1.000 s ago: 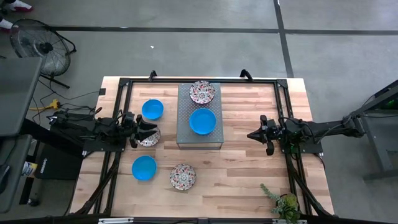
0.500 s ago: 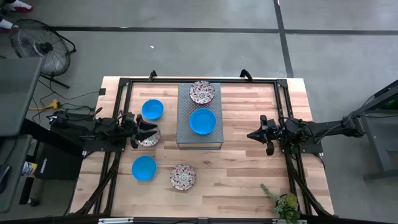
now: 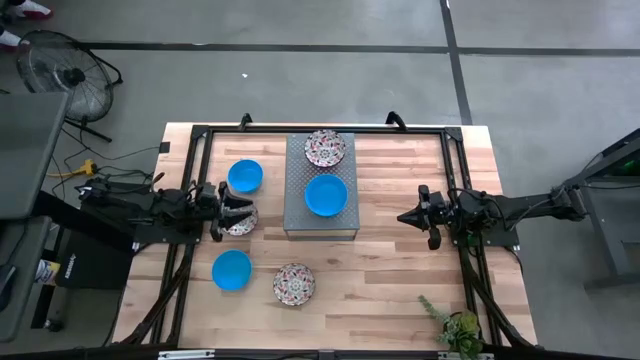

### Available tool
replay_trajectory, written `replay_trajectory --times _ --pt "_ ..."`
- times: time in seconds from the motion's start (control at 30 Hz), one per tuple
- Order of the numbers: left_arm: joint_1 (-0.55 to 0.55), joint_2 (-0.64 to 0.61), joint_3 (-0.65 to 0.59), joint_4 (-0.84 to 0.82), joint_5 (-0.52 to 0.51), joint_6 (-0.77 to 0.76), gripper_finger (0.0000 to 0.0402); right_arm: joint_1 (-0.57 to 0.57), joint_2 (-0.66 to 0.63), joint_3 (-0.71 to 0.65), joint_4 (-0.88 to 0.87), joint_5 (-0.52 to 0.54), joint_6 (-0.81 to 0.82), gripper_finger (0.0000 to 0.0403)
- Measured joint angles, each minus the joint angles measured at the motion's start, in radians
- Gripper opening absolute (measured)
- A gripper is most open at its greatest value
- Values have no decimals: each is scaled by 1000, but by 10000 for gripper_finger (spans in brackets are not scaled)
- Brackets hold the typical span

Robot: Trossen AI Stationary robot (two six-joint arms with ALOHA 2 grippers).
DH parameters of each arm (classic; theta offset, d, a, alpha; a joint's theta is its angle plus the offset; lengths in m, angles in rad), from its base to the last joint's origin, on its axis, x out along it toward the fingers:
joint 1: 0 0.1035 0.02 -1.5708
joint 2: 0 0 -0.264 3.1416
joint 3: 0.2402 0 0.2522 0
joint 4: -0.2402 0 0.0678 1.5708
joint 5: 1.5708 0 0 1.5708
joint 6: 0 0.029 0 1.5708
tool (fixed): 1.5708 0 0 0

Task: Pick & Place Mini bowls
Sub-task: Stack the white patterned bowl on the white patterned bowls on the shelf

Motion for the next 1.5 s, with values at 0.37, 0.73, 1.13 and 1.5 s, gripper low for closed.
replay_trajectory --times 0.37,0.73,1.13,1.5 --pt "0 94 65 -133 198 38 190 0 0 0 0 0 0 0" --pt "0 463 366 -391 282 137 190 0 0 0 0 0 0 0" --pt "-116 833 519 -390 247 -185 190 0 0 0 0 0 0 0" --pt "-364 1139 619 -392 13 -713 190 0 0 0 0 0 0 0"
